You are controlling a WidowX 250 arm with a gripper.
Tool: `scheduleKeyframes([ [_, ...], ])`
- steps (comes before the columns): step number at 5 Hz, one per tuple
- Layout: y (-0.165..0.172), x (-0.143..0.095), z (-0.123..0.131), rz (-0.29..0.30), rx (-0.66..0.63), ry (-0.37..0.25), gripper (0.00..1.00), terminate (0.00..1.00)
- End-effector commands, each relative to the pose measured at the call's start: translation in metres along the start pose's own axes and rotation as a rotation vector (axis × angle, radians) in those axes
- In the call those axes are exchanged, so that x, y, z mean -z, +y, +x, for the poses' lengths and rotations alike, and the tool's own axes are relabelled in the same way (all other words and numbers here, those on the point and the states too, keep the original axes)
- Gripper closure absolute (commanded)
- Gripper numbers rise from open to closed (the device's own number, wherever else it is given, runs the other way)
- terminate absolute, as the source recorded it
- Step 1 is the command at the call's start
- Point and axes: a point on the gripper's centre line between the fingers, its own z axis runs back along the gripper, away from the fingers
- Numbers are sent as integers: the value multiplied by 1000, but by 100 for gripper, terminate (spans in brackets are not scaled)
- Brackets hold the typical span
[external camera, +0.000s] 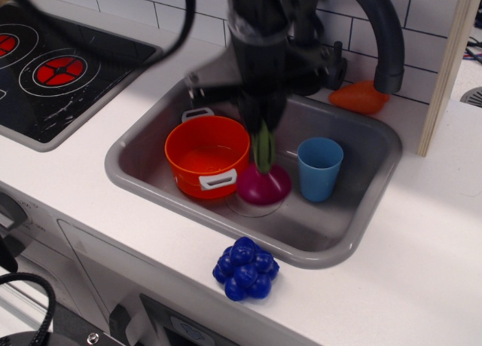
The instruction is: Take beet from pot sink
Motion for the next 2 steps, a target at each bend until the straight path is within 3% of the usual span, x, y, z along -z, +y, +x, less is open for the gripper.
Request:
scheduleKeyframes([
  [1,-15,15,0,-37,8,-3,100,0],
  [2,-22,19,-4,-9,40,19,0,0],
])
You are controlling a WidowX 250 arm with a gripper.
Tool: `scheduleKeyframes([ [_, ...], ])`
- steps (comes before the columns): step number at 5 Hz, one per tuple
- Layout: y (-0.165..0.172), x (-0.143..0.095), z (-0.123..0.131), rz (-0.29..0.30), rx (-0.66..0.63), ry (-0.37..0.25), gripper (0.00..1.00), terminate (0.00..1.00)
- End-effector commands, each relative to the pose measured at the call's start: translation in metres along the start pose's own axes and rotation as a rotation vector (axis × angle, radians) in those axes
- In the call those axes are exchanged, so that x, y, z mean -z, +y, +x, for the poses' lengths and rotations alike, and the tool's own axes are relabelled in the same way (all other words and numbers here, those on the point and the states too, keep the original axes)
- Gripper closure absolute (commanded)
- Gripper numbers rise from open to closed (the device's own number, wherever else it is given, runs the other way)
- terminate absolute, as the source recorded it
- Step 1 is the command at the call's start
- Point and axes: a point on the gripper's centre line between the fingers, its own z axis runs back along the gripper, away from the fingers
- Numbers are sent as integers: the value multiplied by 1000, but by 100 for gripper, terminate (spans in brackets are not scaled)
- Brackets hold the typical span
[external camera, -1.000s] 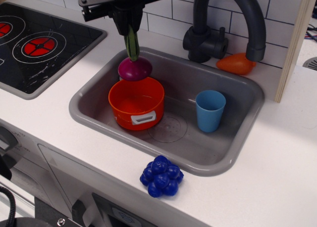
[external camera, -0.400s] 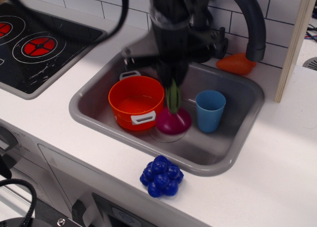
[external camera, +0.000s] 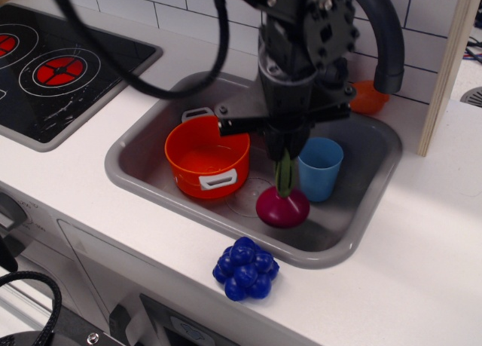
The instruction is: Take beet from pot sink
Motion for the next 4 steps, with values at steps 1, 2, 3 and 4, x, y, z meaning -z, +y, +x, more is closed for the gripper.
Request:
scheduleKeyframes([
  [1,-5,-9,8,-4,32,-5,0,0],
  [2,0,-17,14,-3,15,-4,0,0],
  [3,8,-35,25,-19,-16,-3,0,0],
  [4,16,-56,36,-16,7,-18,0,0],
])
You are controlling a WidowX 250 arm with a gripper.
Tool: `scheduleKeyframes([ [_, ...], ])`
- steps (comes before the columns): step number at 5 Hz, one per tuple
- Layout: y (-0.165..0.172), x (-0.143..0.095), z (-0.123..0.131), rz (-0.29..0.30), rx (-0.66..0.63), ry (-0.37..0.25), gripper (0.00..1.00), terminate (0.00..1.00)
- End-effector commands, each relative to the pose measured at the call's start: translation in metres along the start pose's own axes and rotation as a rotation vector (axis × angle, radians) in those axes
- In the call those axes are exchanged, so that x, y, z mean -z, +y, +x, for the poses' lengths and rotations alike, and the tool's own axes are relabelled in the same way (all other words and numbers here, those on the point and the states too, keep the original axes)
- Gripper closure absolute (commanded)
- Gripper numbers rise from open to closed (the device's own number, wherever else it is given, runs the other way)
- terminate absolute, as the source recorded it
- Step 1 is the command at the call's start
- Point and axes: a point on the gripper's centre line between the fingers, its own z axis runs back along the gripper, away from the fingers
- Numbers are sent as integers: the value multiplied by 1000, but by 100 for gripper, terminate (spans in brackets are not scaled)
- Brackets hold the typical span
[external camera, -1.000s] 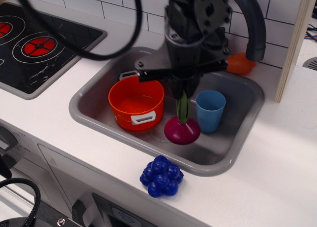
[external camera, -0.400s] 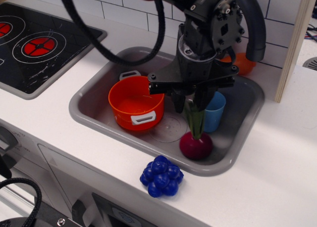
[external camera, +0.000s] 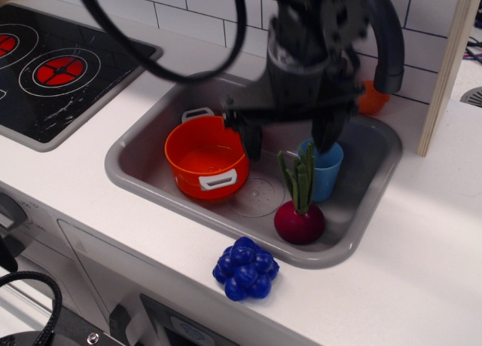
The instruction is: Take beet from pot sink
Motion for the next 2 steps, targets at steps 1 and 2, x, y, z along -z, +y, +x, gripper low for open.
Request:
scheduleKeyframes([
  [1,11,-36,23,-35,14,-51,0,0],
  [2,11,-36,23,-35,14,-51,0,100],
])
